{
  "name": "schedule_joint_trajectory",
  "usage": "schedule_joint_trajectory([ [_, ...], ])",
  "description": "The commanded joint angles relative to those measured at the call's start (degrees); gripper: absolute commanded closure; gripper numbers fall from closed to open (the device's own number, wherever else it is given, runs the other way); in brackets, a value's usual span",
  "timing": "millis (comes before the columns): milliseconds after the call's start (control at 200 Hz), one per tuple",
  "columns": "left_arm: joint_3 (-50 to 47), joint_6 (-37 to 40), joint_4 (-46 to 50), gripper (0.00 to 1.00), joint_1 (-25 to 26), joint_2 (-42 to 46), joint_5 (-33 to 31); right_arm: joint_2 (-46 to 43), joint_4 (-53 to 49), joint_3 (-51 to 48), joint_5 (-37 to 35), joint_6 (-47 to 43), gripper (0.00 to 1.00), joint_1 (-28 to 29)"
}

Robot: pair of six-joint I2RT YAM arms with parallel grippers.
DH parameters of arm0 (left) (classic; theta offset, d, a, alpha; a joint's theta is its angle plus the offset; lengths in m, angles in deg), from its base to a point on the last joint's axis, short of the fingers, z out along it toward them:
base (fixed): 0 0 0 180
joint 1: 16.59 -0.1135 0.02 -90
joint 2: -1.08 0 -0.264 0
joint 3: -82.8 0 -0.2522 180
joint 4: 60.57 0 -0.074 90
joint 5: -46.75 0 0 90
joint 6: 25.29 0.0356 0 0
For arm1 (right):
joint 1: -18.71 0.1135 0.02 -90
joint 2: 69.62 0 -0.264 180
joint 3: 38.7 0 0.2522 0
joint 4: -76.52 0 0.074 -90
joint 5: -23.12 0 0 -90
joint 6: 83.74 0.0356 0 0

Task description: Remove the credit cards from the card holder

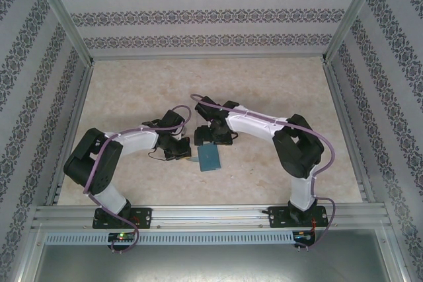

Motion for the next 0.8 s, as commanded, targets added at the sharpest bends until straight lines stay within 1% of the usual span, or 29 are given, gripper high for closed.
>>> schedule_joint_trajectory([
  [0, -1.36, -0.84, -3.54, 0.98, -0.25, -0.45, 1.13, 1.71, -2.84, 2.34, -3.11, 2.24, 0.13, 0.92],
  [410, -2.26, -1.35, -4.67, 0.98, -0.37, 0.08, 1.33, 5.98, -4.87, 6.38, -5.36, 3.17, 0.13, 2.25],
  [620, -2.46, -1.28, -4.51, 0.99, -0.35, 0.47, 1.31, 7.36, -5.01, 6.76, -5.63, 3.03, 0.13, 2.56],
  [794, -2.18, -1.29, -3.89, 0.99, -0.36, 0.75, 0.90, 7.82, -5.04, 6.52, -5.55, 2.58, 0.14, 2.73],
])
